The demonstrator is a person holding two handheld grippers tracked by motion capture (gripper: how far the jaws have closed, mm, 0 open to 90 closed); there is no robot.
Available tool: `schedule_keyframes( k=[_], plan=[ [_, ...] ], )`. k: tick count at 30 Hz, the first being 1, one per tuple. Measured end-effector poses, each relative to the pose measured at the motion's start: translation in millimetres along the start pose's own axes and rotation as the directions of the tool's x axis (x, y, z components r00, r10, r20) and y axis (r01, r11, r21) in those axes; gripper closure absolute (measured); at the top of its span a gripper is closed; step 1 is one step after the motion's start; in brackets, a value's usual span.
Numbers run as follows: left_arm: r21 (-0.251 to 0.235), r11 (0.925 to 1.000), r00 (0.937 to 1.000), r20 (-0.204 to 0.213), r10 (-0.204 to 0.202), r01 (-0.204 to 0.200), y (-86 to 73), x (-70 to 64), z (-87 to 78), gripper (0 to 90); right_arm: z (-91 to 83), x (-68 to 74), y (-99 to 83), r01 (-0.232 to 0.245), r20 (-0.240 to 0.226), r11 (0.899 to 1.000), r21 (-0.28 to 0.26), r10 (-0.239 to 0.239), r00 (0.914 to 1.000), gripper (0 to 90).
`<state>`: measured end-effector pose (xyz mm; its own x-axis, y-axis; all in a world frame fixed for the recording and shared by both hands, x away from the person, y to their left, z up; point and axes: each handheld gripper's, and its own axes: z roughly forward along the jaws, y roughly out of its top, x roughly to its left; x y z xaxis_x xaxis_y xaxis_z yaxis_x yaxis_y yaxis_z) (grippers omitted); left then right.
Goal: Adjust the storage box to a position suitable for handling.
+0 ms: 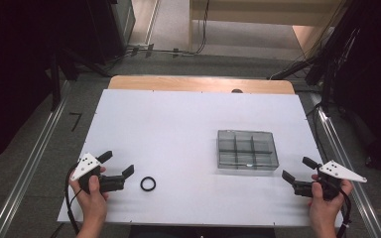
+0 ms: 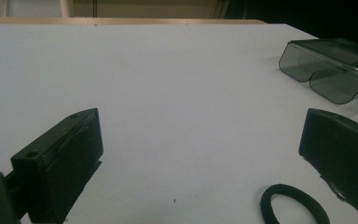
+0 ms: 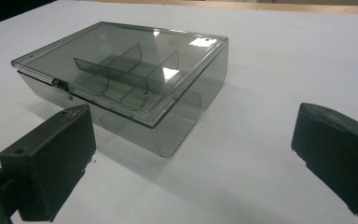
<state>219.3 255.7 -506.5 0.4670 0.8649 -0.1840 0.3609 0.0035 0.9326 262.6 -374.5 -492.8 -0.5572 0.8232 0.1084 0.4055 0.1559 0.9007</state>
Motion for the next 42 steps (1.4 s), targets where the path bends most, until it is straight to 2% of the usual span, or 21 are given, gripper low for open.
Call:
schedule_keyframes(
  k=[3, 5, 9, 11, 17, 23, 27, 29, 33, 34, 35, 40, 42],
  plan=[
    [0.001, 1.0, 1.0, 0.003, 0.005, -0.005, -0.4, -0.7, 1.3, 0.0, 0.8, 1.8, 2.6, -0.003, -0.016, 1.0, 0.0, 0.003, 0.9999, 0.0],
    [0.006, 0.9999, 1.0, 0.001, 0.009, -0.009, -0.5, -1.3, 2.2, 0.0, 1.3, 7.4, 8.2, 0.03, -0.002, 0.999, 0.022, -0.03, 0.9996, 0.0],
    [0.01, 0.9999, 0.9999, 0.0, 0.011, -0.011, -0.7, -1.8, 3.1, 0.0, 2.7, 11.1, 13.9, 0.031, -0.014, 0.999, 0.043, -0.031, 0.9994, 0.0],
    [0.013, 0.9998, 0.9999, 0.001, 0.015, -0.015, -0.9, -1.7, 3.7, 0.0, 4.7, 14.0, 19.3, 0.017, -0.051, 0.999, 0.04, -0.015, 0.9986, 0.0],
    [0.013, 0.9998, 0.9999, 0.004, 0.016, -0.016, -1.3, -2.5, 3.8, 0.0, 8.9, 21.5, 33.7, 0.047, -0.043, 0.997, 0.066, -0.045, 0.9981, 0.0],
    [0.016, 0.9997, 0.9998, 0.009, 0.019, -0.019, -1.5, -2.1, 3.5, 0.0, 22.7, 19.0, 53.3, 0.063, -0.074, 0.995, 0.083, -0.057, 0.9956, 0.0],
    [0.022, 0.9994, 0.9995, 0.016, 0.026, -0.027, -1.8, -2.4, 3.5, 0.0, 29.2, 17.0, 61.4, 0.062, -0.079, 0.993, 0.096, -0.055, 0.9954, 0.0],
    [0.023, 0.9993, 0.9995, 0.017, 0.027, -0.028, -1.9, -2.6, 3.2, 0.0, 35.9, 12.0, 68.8, 0.044, -0.068, 0.993, 0.114, -0.036, 0.997, 7.3],
    [0.023, 0.9994, 0.9995, 0.017, 0.026, -0.027, -2.0, -2.8, 2.8, 0.0, 43.8, 5.2, 75.1, 0.029, -0.066, 0.99, 0.136, -0.02, 0.9976, 8.9],
    [0.022, 0.9994, 0.9995, 0.016, 0.025, -0.026, -2.1, -2.9, 2.6, 0.0, 46.7, 2.6, 76.7, 0.024, -0.062, 0.989, 0.145, -0.015, 0.998, 14.6],
    [0.022, 0.9994, 0.9996, 0.017, 0.024, -0.025, -2.1, -2.9, 2.5, 0.0, 52.1, -2.3, 79.5, 0.016, -0.029, 0.987, 0.161, -0.012, 0.9995, 22.4],
    [0.027, 0.9994, 0.9996, 0.017, 0.022, -0.022, -2.3, -2.6, 2.9, 0.0, 65.6, -15.0, 84.1, -0.004, 0.024, 0.977, 0.214, -0.001, 0.9997, 43.6],
    [0.025, 0.9995, 0.9996, 0.018, 0.02, -0.02, -2.5, -2.9, 3.5, 0.0, 70.2, -20.2, 83.0, -0.014, 0.032, 0.973, 0.23, 0.007, 0.9995, 52.5]
  ],
)
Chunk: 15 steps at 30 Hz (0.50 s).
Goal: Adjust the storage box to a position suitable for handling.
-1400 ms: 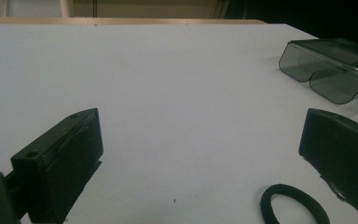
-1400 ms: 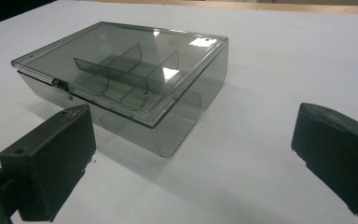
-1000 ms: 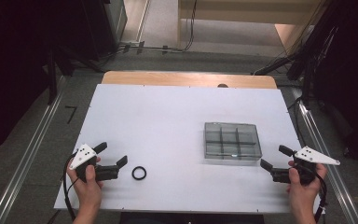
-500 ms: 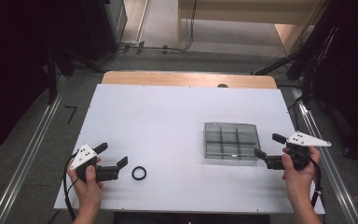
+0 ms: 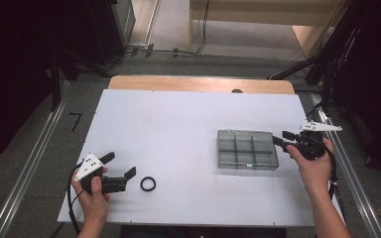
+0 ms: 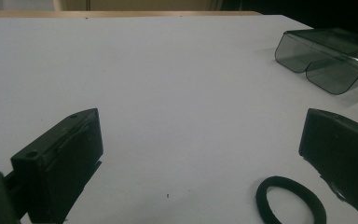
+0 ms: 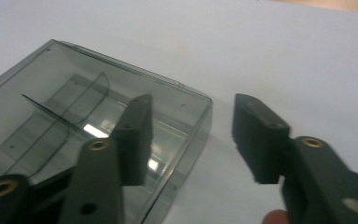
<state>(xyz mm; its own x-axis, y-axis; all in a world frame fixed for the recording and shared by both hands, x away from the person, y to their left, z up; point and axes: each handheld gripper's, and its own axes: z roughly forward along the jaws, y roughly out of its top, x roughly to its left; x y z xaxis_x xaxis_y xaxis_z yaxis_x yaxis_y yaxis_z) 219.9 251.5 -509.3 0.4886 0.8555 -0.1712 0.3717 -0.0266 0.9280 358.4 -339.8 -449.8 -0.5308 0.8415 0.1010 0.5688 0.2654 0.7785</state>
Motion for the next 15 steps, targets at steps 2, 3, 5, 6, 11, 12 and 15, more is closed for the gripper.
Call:
schedule_keyframes(
  k=[2, 3, 5, 6, 11, 12, 15],
  plan=[
    [0.0, 1.0, 1.0, 0.001, 0.001, -0.001, -0.1, 0.0, 0.1, 0.0, 5.4, -3.7, -1.9, -0.007, 0.016, 1.0, 0.007, 0.007, 0.9999, 57.6],
    [0.0, 1.0, 1.0, 0.001, 0.001, -0.001, -0.1, 0.0, 0.1, 0.0, 7.8, -5.7, -2.6, -0.018, 0.025, 1.0, 0.018, 0.017, 0.9995, 62.5],
    [0.0, 1.0, 1.0, 0.002, -0.001, 0.001, -0.1, 0.1, 0.3, 0.0, 11.6, -9.5, -3.8, -0.043, 0.033, 0.999, 0.033, 0.042, 0.9986, 70.4],
    [0.001, 1.0, 1.0, 0.002, 0.0, 0.0, -0.1, 0.2, 0.2, 0.0, 13.6, -11.4, -4.4, -0.054, 0.035, 0.998, 0.039, 0.052, 0.998, 73.2],
    [0.002, 1.0, 1.0, 0.005, 0.0, 0.0, 0.0, 0.2, 0.1, 0.0, 24.1, -14.6, -9.9, -0.051, 0.069, 0.996, 0.08, 0.045, 0.9966, 87.7],
    [0.002, 1.0, 1.0, 0.006, 0.0, 0.0, 0.0, 0.3, -0.1, 0.0, 25.9, -15.6, -11.0, -0.057, 0.062, 0.994, 0.091, 0.052, 0.9967, 87.9],
    [-0.001, 1.0, 1.0, 0.003, -0.001, 0.001, -0.1, -0.1, 0.7, 0.0, 31.3, -19.8, -13.7, -0.086, 0.041, 0.989, 0.121, 0.081, 0.9958, 88.0]
  ],
)
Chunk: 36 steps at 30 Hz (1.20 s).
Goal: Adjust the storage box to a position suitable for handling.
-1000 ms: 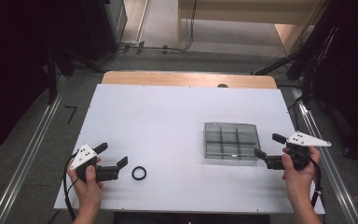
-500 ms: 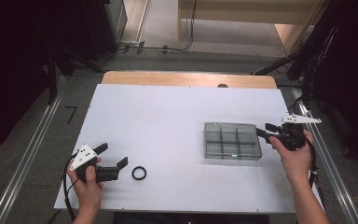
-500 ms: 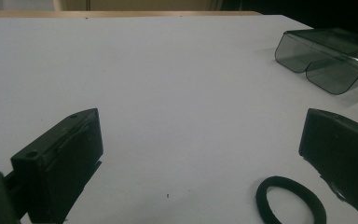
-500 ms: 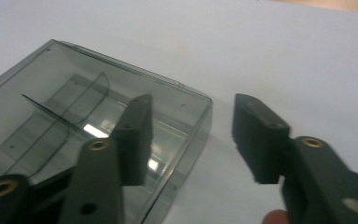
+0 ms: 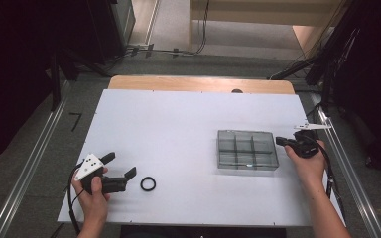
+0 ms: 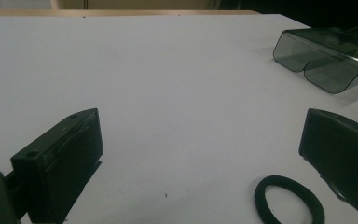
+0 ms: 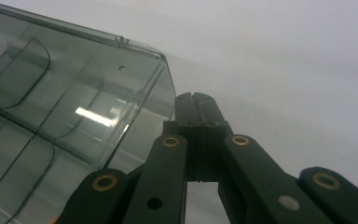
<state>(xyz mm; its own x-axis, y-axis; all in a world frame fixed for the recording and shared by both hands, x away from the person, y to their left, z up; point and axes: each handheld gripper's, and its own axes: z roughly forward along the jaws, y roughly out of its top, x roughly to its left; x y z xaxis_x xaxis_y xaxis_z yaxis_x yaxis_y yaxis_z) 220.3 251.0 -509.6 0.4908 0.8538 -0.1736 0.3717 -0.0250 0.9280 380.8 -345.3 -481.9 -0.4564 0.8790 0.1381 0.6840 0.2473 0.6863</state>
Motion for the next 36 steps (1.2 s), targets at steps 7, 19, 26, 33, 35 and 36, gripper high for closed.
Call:
schedule_keyframes(
  k=[7, 19, 26, 33, 35, 36],
  plan=[
    [0.0, 1.0, 1.0, 0.004, 0.001, -0.001, 0.0, 0.0, 0.1, 0.0, 9.3, -2.8, -1.0, -0.035, -0.057, 0.999, 0.027, 0.036, 0.9977, 88.0],
    [0.008, 0.9999, 1.0, 0.007, 0.006, -0.006, 0.2, -0.7, 1.1, 0.0, 14.3, 3.4, -4.9, -0.018, -0.051, 0.999, 0.027, 0.019, 0.9985, 88.2],
    [0.01, 0.9999, 0.9999, 0.005, 0.012, -0.012, 0.4, -0.9, 1.1, 0.0, 14.0, 11.4, -6.1, 0.009, -0.07, 1.0, 0.024, -0.007, 0.9975, 88.3],
    [0.009, 0.9999, 0.9999, 0.007, 0.008, -0.008, 0.3, -0.8, 1.0, 0.0, 20.0, 26.6, -7.5, 0.027, -0.084, 0.999, 0.027, -0.024, 0.9962, 88.2],
    [0.009, 0.9999, 0.9999, 0.009, 0.007, -0.007, 0.3, -0.7, 0.9, 0.0, 20.1, 32.4, -7.9, 0.043, -0.075, 0.999, 0.022, -0.042, 0.9963, 88.2],
    [0.009, 0.9999, 0.9999, 0.009, 0.006, -0.006, 0.3, -0.6, 0.9, 0.0, 20.0, 35.4, -8.4, 0.049, -0.072, 0.999, 0.019, -0.047, 0.9963, 88.2]
  ],
)
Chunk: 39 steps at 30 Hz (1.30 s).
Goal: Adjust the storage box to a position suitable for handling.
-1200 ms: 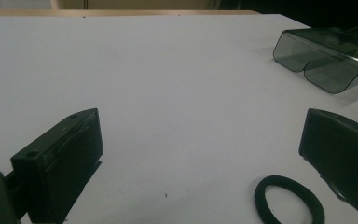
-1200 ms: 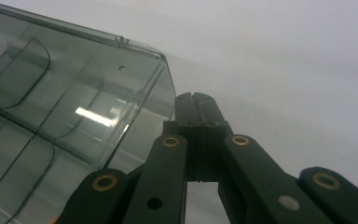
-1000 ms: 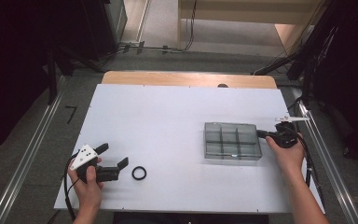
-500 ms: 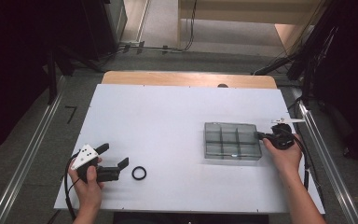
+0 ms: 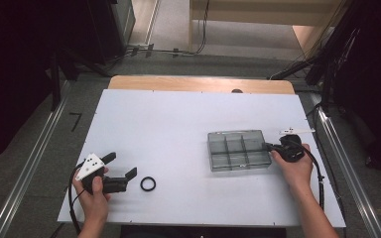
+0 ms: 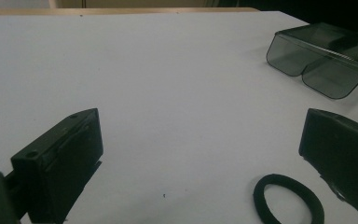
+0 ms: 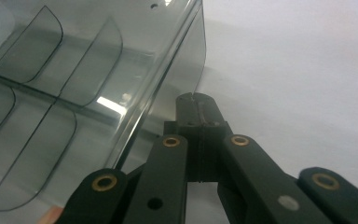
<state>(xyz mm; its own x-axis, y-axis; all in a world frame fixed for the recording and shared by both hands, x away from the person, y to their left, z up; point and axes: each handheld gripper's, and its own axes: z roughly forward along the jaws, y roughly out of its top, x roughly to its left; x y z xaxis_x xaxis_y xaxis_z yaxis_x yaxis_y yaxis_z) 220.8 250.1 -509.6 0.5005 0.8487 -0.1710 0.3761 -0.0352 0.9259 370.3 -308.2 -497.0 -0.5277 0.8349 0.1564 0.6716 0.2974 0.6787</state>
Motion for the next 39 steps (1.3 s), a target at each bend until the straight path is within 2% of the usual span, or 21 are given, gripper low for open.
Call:
schedule_keyframes(
  k=[10, 18, 23, 26, 30, 39],
  plan=[
    [0.002, 1.0, 1.0, 0.003, 0.003, -0.003, 0.1, 0.3, -0.2, 0.0, 1.9, 22.2, -5.1, 0.018, -0.015, 1.0, 0.006, -0.018, 0.9997, 88.2],
    [0.005, 1.0, 1.0, 0.006, 0.006, -0.006, 0.1, 0.2, -0.3, 0.0, 0.8, 50.6, -11.0, 0.088, -0.015, 0.996, 0.02, -0.088, 0.996, 88.3],
    [0.001, 1.0, 1.0, 0.006, 0.004, -0.004, 0.0, 0.2, -0.6, 0.0, -0.4, 63.4, -15.9, 0.105, -0.028, 0.994, 0.02, -0.104, 0.9941, 88.2],
    [0.0, 1.0, 1.0, 0.005, 0.003, -0.003, 0.0, 0.4, -0.8, 0.0, -2.6, 71.7, -18.5, 0.094, -0.048, 0.995, 0.022, -0.093, 0.9945, 88.3],
    [-0.001, 1.0, 1.0, 0.006, 0.001, -0.001, 0.1, 0.5, -0.8, 0.0, -6.0, 81.5, -24.1, 0.106, -0.069, 0.994, 0.025, -0.104, 0.9922, 88.3],
    [-0.001, 1.0, 1.0, 0.008, 0.0, 0.0, 0.1, 0.6, -0.2, 0.0, -15.5, 88.9, -29.6, 0.09, -0.102, 0.996, 0.01, -0.089, 0.9908, 88.2]
  ],
)
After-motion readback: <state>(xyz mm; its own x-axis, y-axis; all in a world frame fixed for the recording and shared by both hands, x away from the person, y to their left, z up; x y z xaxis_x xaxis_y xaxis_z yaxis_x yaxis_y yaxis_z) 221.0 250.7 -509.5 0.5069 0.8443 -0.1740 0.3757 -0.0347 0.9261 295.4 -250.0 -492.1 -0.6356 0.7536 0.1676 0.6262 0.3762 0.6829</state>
